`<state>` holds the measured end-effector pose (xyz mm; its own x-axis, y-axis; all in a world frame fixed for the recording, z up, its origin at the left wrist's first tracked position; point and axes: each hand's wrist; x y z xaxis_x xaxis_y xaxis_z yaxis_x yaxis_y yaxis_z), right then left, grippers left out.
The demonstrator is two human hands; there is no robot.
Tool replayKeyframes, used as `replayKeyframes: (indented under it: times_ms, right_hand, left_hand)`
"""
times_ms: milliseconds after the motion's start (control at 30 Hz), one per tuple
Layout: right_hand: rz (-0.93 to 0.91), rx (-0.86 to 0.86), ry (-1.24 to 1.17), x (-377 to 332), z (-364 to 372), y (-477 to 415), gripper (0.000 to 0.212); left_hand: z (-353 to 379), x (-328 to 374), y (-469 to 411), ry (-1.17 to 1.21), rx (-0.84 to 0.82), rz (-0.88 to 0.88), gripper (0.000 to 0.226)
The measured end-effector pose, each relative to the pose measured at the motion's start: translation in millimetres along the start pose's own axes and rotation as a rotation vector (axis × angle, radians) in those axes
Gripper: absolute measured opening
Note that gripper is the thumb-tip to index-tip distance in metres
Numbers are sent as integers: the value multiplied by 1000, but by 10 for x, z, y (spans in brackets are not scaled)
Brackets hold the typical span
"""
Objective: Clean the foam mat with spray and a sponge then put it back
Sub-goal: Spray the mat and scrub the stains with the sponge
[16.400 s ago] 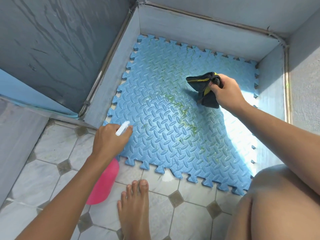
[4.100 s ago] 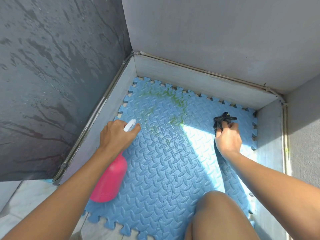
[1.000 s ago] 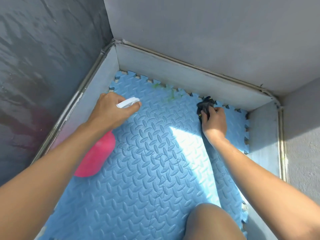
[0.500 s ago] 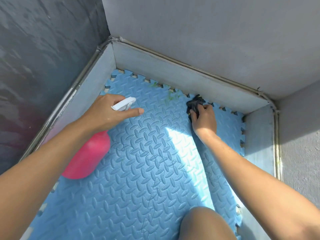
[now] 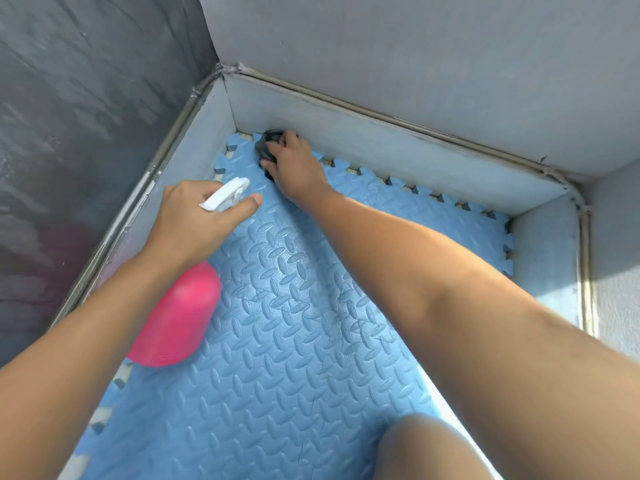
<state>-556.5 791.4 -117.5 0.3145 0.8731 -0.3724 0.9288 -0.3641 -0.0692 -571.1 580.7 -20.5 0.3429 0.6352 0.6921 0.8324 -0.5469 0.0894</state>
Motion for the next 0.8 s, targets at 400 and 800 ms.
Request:
replayKeyframes:
  times_ms: [400, 800]
  right_hand:
    - [524, 220, 223, 1936, -828, 2328, 29]
    - [47, 159, 7, 306, -207, 542, 33]
  left_hand:
    - [143, -147, 2, -152, -167, -190, 68]
    - [-433, -645, 697, 43, -106, -128, 73]
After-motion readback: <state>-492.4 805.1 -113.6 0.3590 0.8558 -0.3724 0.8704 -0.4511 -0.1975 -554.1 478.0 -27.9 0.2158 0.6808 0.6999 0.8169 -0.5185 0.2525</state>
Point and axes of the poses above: each hand's wrist, its own y-axis away from the middle knuckle, its own z-axis out of the palm, x = y × z, and after that the axes turned 7 degrees about -z, right-handed
